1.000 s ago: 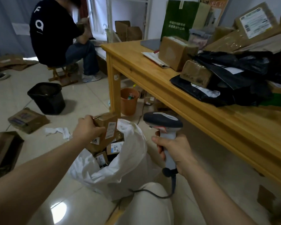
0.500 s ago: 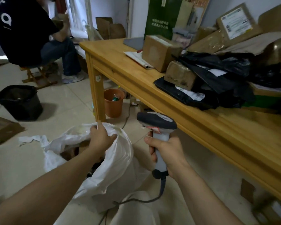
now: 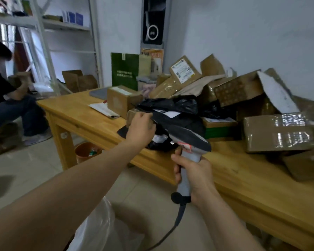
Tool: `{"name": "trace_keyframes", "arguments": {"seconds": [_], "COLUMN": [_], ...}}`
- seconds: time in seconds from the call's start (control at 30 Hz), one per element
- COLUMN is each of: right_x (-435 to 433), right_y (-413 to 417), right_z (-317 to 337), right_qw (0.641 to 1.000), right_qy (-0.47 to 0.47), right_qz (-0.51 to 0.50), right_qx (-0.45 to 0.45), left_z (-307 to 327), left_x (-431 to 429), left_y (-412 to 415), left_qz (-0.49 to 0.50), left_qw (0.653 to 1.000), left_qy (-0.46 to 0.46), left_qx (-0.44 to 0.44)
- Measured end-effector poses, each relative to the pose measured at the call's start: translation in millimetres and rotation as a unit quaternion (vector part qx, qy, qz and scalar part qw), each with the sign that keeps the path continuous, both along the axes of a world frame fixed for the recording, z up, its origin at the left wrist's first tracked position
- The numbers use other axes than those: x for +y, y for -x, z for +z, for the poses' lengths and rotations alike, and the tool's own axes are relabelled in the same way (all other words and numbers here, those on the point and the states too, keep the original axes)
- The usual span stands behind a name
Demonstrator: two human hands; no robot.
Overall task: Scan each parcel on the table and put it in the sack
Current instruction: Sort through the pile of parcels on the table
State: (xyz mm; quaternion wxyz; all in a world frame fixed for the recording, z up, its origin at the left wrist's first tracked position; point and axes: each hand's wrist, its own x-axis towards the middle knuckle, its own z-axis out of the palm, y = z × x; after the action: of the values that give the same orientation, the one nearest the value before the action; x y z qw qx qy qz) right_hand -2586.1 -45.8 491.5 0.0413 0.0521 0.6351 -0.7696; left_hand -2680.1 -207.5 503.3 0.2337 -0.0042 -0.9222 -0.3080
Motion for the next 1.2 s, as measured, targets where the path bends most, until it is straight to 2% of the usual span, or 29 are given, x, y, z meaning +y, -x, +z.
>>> {"name": "trace_keyframes", "arguments": {"seconds": [0.07,0.2,0.4,0.53,0.6,0.67,0.77,0.9,1.07,1.2], "right_x": [16,37,51,65,71,77,83,84,79,72], "right_y": [6,26,64,82,86,90,90,83,62,36], "right_z": [2,4,14,14,11,9,6,10,21,33], "right_qw": [1.0,0.999,0.998,0.997,0.997,0.997,0.997,0.997,0.997,0.998], "right_qy": [0.012,0.021,0.024,0.029,0.045,0.06,0.063,0.058,0.061,0.058], "right_qz": [-0.012,-0.032,-0.054,-0.064,-0.059,-0.049,-0.042,-0.034,-0.035,-0.034], "right_qx": [0.004,0.014,0.015,0.008,0.004,0.007,0.015,0.024,0.018,0.02], "left_z": [14,44,77,86,85,87,107,153,194,203], "left_x": [14,39,88,116,121,124,116,91,65,38], "left_y": [21,68,133,171,185,191,193,185,156,121], "left_qz": [-0.005,0.0,-0.029,-0.022,-0.001,0.035,0.058,0.072,0.081,0.058], "left_qw": [0.999,0.996,0.99,0.984,0.984,0.992,0.997,0.979,0.958,0.949], "left_qy": [0.025,0.09,0.13,0.171,0.17,0.12,-0.019,-0.148,-0.237,-0.259], "left_qx": [0.024,0.01,0.043,-0.041,-0.05,-0.021,0.043,0.119,0.142,0.168]}}
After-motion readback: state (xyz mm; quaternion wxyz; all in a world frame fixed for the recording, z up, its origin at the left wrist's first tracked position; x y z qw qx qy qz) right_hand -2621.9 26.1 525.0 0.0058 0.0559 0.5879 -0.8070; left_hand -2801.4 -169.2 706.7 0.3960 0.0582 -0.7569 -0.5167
